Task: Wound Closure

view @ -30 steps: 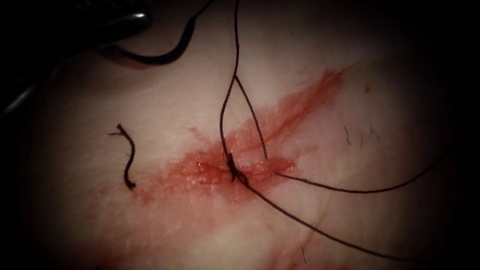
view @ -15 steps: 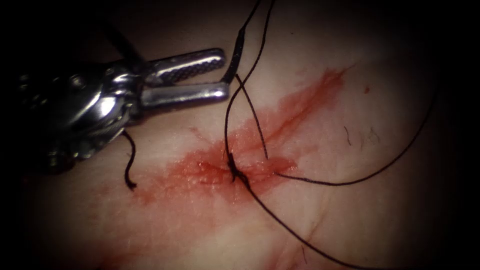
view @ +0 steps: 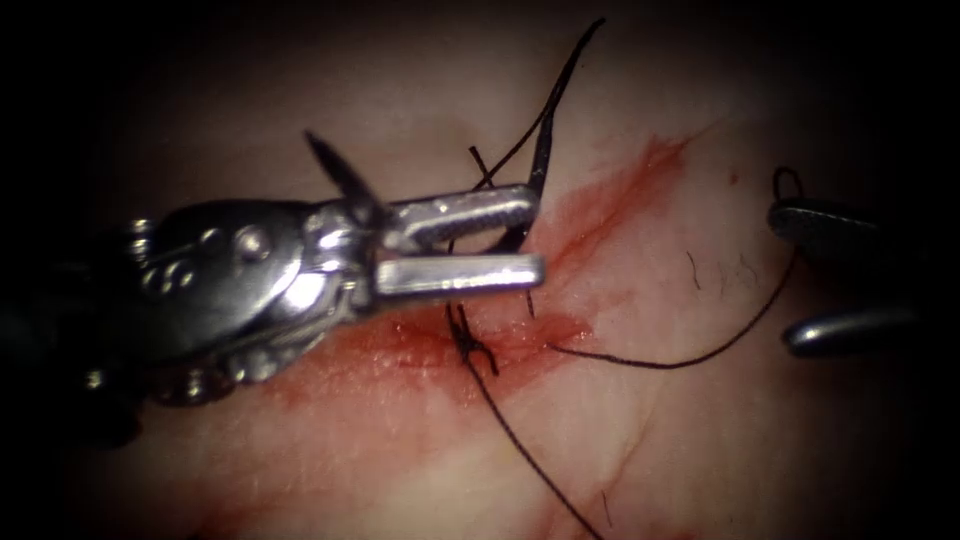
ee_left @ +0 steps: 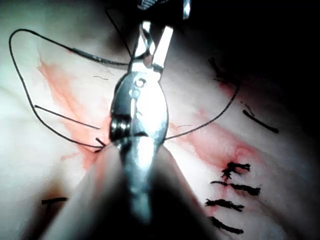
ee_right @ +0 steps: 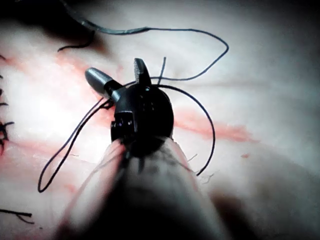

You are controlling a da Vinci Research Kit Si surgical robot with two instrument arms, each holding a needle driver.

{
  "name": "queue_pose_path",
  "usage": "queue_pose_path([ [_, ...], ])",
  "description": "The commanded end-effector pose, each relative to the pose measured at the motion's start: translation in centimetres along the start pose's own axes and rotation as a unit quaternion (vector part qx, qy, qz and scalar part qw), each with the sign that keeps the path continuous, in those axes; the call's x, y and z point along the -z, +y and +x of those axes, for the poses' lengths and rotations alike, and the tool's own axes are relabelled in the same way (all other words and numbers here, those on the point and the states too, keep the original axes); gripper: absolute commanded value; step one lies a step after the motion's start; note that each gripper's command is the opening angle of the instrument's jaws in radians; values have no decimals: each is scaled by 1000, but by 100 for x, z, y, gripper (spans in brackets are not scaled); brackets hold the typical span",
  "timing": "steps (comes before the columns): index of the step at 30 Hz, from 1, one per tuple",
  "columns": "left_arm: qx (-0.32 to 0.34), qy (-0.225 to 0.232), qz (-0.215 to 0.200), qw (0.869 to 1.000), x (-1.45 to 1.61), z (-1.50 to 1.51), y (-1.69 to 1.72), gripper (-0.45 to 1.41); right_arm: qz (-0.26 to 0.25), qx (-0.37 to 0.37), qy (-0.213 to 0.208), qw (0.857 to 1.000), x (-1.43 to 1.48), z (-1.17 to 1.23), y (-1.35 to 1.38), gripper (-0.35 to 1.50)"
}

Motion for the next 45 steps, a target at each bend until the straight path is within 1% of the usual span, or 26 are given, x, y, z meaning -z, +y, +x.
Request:
queue_pose_path([
  [1,1,0,-2,1000,-4,-5,-2,-45,9,5,0,1000,-13,2,-1,125],
  [5,7,-2,-7,1000,-4,-5,-2,-45,-23,-1,-4,1000,-14,0,-10,125],
  [9,13,-2,-6,1000,-4,-5,-2,-45,-73,-89,0,993,-5,-6,-14,125],
  [10,13,-4,-6,1000,-4,-5,-2,-45,-86,-115,2,990,-2,-8,-15,123],
  [11,13,-4,-6,1000,-4,-5,-2,-45,-90,-119,0,989,-1,-8,-14,116],
  [12,13,-4,-6,1000,-5,-5,-2,-45,-85,-94,-5,992,0,-8,-13,115],
  [13,13,-4,-7,1000,-5,-6,-2,-45,-62,-24,-15,998,1,-5,-9,120],
  [14,13,-4,-7,1000,-5,-6,-2,-45,-43,14,-16,999,3,-2,-6,118],
  [15,13,-4,-8,1000,-4,-5,-2,-45,-34,47,-16,998,5,3,-2,118],
  [16,14,-4,-8,1000,-4,-5,-2,-45,-31,101,-19,994,8,12,2,118],
  [19,14,-5,-7,1000,-4,-5,-2,-45,-37,218,-34,975,13,32,10,125],
  [20,14,-5,-7,1000,-4,-5,-2,-45,-34,271,-46,961,14,39,11,130],
  [22,14,-5,-7,1000,-4,-5,-2,-45,-17,352,-74,933,16,46,12,126],
  [23,14,-5,-7,1000,-4,-5,-2,-45,-1,400,-98,911,15,48,13,126],
  [24,14,-5,-7,1000,-4,-5,-2,-45,14,427,-116,897,14,48,13,126],
  [25,14,-5,-8,1000,-4,-5,-2,-45,28,446,-133,885,13,48,13,128],
  [26,14,-5,-8,1000,-4,-5,-2,-45,42,450,-157,878,12,44,12,130],
  [27,14,-5,-8,1000,-4,-5,-2,-45,41,454,-175,873,12,41,10,131],
  [28,14,-5,-8,1000,-4,-5,-2,-45,29,446,-199,872,12,36,7,135],
  [29,14,-5,-8,1000,-4,-5,-2,-45,13,443,-227,867,14,28,4,136],
  [33,17,-5,-9,1000,-4,-5,-2,-45,-8,431,-278,858,18,2,-1,138],
  [36,17,-5,-9,1000,-4,-6,-2,-45,-23,423,-290,858,19,-12,4,143],
  [39,20,-5,-9,1000,-5,-6,-2,-45,-13,411,-282,867,16,-18,10,145],
  [41,20,-5,-9,1000,-5,-6,-2,-45,-10,409,-278,869,10,-17,14,143],
  [43,19,-5,-9,1000,-5,-6,-1,-45,-11,408,-264,874,0,-15,17,141],
  [45,19,-7,-10,1000,-6,-7,-1,-45,-23,411,-246,878,-12,-14,19,148],
])
